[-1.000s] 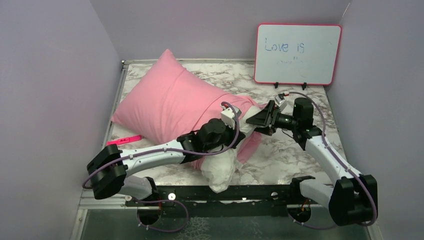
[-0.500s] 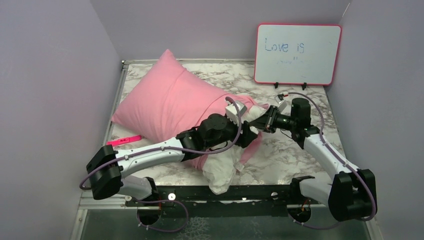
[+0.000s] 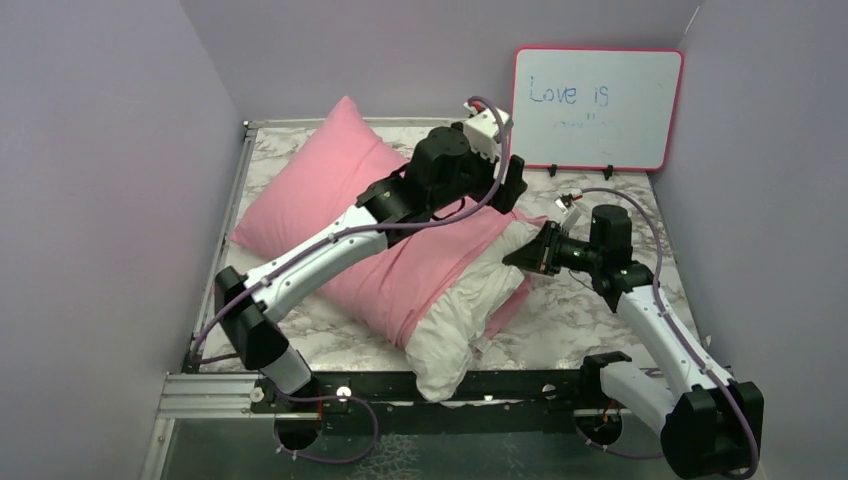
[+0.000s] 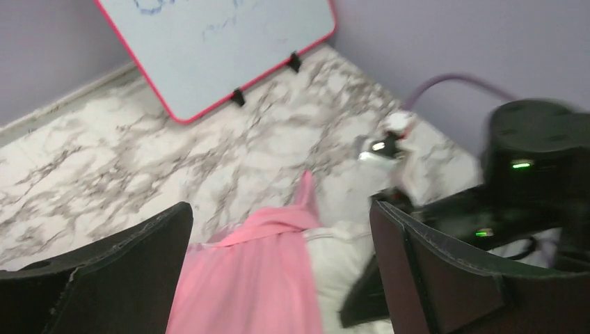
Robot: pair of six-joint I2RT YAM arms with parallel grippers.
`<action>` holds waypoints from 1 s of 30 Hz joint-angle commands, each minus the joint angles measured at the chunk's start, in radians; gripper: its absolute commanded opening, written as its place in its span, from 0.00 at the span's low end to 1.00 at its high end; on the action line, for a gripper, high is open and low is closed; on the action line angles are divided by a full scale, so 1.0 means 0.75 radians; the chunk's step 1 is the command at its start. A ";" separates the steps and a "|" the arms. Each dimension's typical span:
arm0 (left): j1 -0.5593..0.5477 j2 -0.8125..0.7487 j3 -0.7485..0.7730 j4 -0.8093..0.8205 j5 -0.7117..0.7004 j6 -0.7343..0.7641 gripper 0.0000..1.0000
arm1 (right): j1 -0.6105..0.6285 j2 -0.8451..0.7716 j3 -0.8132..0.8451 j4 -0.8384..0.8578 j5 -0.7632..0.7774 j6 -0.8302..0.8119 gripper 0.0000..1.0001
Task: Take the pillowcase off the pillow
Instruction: Remove the pillow from the pillowcase.
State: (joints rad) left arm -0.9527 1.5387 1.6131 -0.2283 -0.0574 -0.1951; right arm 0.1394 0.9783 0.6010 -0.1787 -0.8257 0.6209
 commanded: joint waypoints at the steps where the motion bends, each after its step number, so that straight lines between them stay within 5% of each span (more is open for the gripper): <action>1: 0.096 0.229 0.118 -0.231 0.323 0.177 0.99 | 0.001 -0.093 0.031 -0.009 -0.012 -0.094 0.01; 8: 0.172 0.446 0.275 -0.322 0.769 0.213 0.99 | 0.002 -0.117 0.076 -0.101 0.004 -0.150 0.01; 13: 0.211 0.467 0.265 -0.321 0.782 0.190 0.91 | 0.002 -0.154 0.074 -0.075 -0.013 -0.133 0.01; 19: 0.249 0.491 0.266 -0.307 0.798 0.171 0.62 | 0.001 -0.190 0.076 -0.077 -0.021 -0.144 0.01; 22: 0.274 0.510 0.260 -0.292 1.039 0.192 0.57 | 0.000 -0.190 0.074 -0.086 -0.011 -0.145 0.01; 26: 0.314 0.521 0.250 -0.265 1.318 0.195 0.26 | 0.000 -0.176 0.070 -0.097 0.008 -0.155 0.01; 30: 0.328 0.500 0.227 -0.254 1.389 0.217 0.00 | 0.001 -0.158 0.085 -0.120 0.046 -0.162 0.01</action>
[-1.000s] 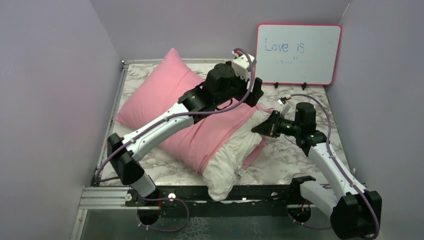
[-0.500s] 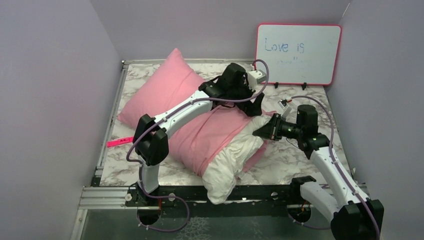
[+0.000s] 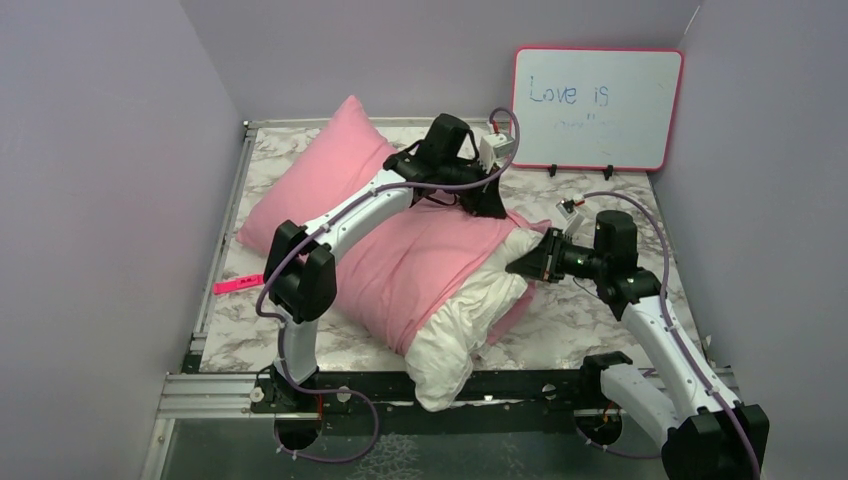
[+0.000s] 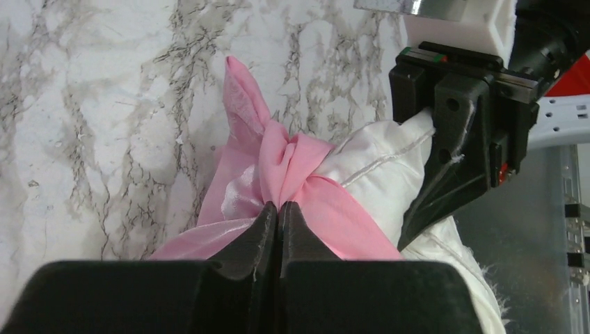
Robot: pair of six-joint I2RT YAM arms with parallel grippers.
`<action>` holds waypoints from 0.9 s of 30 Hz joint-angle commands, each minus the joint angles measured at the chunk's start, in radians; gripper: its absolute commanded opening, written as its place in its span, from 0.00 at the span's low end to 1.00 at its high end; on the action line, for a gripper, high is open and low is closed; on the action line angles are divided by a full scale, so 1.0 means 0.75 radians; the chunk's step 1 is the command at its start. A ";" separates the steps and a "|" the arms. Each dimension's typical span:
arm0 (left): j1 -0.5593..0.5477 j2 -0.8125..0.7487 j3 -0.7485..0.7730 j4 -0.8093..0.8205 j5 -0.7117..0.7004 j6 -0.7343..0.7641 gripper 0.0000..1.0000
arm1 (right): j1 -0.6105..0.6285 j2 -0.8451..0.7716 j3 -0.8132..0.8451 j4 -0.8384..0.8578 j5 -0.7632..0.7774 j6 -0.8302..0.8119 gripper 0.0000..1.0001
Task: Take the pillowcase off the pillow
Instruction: Remove the pillow from the pillowcase.
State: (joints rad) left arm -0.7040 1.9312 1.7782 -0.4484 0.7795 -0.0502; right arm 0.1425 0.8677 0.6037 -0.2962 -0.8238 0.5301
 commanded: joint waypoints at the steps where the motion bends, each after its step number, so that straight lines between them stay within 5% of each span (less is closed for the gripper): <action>1: 0.002 -0.032 0.001 0.040 0.261 0.027 0.00 | -0.004 -0.007 0.091 0.025 0.068 -0.045 0.01; 4: 0.013 -0.079 -0.038 0.040 0.048 0.021 0.00 | -0.004 0.002 0.128 -0.056 0.234 -0.033 0.00; 9: 0.067 -0.179 -0.100 0.017 -0.758 -0.075 0.00 | -0.004 -0.014 0.202 -0.224 0.568 -0.019 0.00; 12: 0.119 -0.213 -0.113 0.018 -1.037 -0.059 0.00 | -0.003 -0.068 0.187 -0.204 0.567 0.008 0.01; 27: 0.343 -0.253 -0.102 -0.058 -1.446 0.061 0.00 | -0.006 0.038 0.308 -0.279 0.805 0.050 0.01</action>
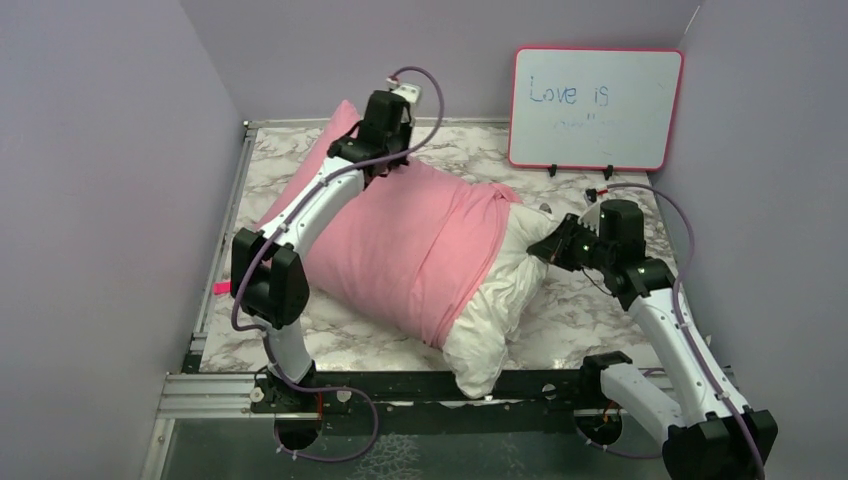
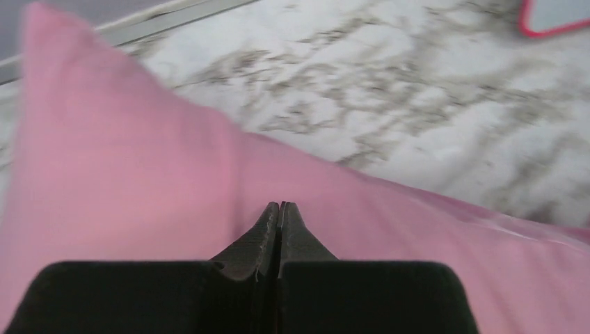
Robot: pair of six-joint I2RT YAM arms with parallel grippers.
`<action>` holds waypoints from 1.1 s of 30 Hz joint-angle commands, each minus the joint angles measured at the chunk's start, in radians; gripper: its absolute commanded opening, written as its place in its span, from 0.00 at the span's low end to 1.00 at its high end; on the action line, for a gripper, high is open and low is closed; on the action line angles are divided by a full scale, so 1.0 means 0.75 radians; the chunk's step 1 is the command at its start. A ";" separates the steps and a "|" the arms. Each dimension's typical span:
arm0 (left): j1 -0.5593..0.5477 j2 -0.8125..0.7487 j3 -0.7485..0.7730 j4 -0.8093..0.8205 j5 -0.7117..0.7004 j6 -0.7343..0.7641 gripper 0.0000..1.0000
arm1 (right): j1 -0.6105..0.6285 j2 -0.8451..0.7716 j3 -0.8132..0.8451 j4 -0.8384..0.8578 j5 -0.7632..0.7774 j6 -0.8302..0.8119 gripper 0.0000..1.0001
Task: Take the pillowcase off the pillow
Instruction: Remove the pillow from the pillowcase.
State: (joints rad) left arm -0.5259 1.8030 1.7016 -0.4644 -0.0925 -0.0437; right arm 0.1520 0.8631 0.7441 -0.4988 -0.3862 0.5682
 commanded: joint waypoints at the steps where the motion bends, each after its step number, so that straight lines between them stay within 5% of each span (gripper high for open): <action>1: 0.112 -0.095 -0.002 -0.037 -0.293 0.052 0.00 | -0.019 0.064 0.139 -0.011 0.243 0.001 0.01; 5: 0.126 -0.148 -0.013 0.010 0.153 0.068 0.06 | -0.018 0.116 0.184 0.068 0.113 -0.043 0.01; 8: 0.115 -0.143 0.020 0.071 0.537 0.020 0.55 | -0.019 0.146 0.171 0.176 -0.130 -0.102 0.01; 11: 0.051 -0.088 0.102 0.085 0.777 0.026 0.77 | -0.019 0.165 0.169 0.201 -0.273 -0.146 0.01; 14: -0.024 -0.005 0.176 0.076 0.976 0.035 0.87 | -0.019 0.154 0.179 0.197 -0.326 -0.205 0.01; 19: -0.099 0.159 0.278 -0.027 1.183 0.033 0.88 | -0.019 0.102 0.190 0.210 -0.329 -0.266 0.01; 27: -0.168 0.398 0.490 -0.361 1.114 0.187 0.86 | -0.018 0.079 0.176 0.230 -0.293 -0.277 0.01; 30: -0.168 0.409 0.496 -0.370 1.082 0.186 0.59 | -0.018 0.070 0.171 0.221 -0.273 -0.273 0.01; 33: -0.168 0.376 0.505 -0.367 0.976 0.166 0.17 | -0.019 0.059 0.160 0.179 -0.153 -0.244 0.01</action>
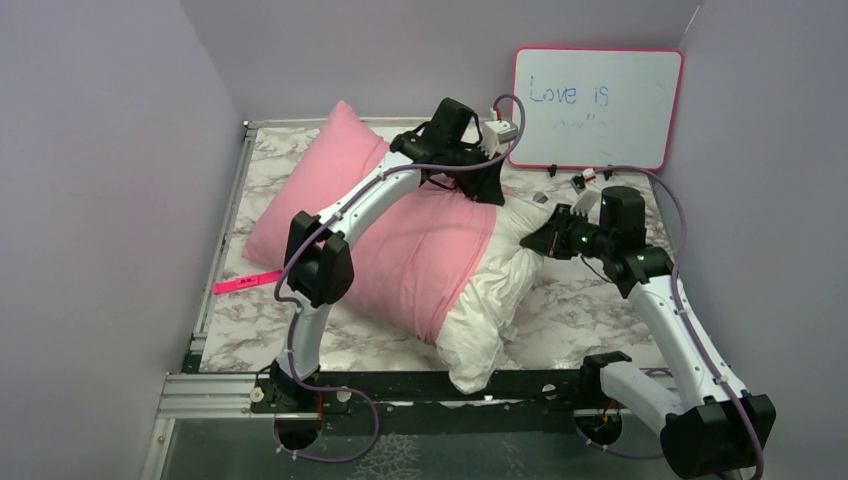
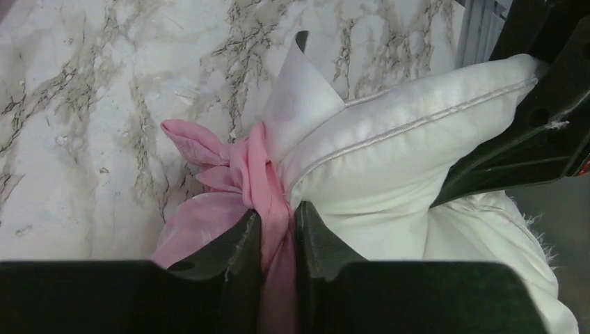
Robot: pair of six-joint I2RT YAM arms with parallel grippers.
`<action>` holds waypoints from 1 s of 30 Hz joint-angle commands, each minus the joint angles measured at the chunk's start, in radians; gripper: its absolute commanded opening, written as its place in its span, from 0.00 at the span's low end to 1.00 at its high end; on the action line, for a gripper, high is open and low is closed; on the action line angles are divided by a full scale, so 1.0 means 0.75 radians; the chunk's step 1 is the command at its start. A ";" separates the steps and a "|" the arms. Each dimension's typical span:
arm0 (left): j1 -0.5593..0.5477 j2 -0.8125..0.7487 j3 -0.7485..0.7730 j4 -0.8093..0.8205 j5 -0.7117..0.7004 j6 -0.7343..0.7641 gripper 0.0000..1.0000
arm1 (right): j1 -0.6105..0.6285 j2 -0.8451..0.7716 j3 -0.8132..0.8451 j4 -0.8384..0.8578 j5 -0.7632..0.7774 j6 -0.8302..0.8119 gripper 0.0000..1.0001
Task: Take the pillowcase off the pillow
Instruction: Remove the pillow from the pillowcase.
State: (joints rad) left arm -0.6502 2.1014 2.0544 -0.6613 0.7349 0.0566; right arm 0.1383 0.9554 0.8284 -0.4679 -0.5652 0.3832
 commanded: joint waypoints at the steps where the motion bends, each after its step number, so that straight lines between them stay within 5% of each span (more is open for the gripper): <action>1: -0.001 -0.041 0.032 -0.103 -0.177 0.028 0.14 | 0.000 -0.067 0.040 0.117 0.127 0.011 0.01; 4: 0.012 -0.120 0.007 -0.089 -0.291 0.016 0.12 | 0.000 -0.089 0.009 0.087 0.225 0.061 0.01; 6: 0.032 -0.166 -0.025 -0.069 -0.331 0.003 0.00 | 0.000 -0.106 -0.031 0.105 0.215 0.081 0.01; 10: 0.070 -0.234 -0.096 -0.027 -0.398 -0.032 0.00 | 0.000 -0.117 -0.082 0.125 0.161 0.104 0.01; 16: 0.088 -0.249 -0.147 0.044 -0.186 -0.069 0.01 | 0.000 -0.119 -0.092 0.140 0.089 0.089 0.01; 20: 0.088 -0.201 -0.127 0.049 0.056 -0.069 0.19 | 0.000 -0.117 -0.068 0.132 0.055 0.069 0.01; 21: 0.088 -0.191 -0.126 0.047 0.094 -0.071 0.17 | 0.000 -0.118 -0.064 0.131 0.058 0.067 0.01; 24: 0.084 -0.180 -0.127 0.049 0.103 -0.071 0.14 | 0.001 -0.122 -0.061 0.132 0.060 0.066 0.01; 27: 0.084 -0.182 -0.126 0.052 0.079 -0.069 0.25 | 0.000 -0.118 -0.058 0.131 0.051 0.063 0.01; 30: 0.084 -0.182 -0.117 0.054 0.088 -0.100 0.09 | 0.001 -0.111 -0.058 0.135 0.048 0.067 0.01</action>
State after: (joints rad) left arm -0.5945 1.9560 1.9472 -0.6300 0.7605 -0.0029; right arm 0.1486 0.8936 0.7643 -0.4122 -0.5182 0.4511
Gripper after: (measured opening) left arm 0.185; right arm 0.122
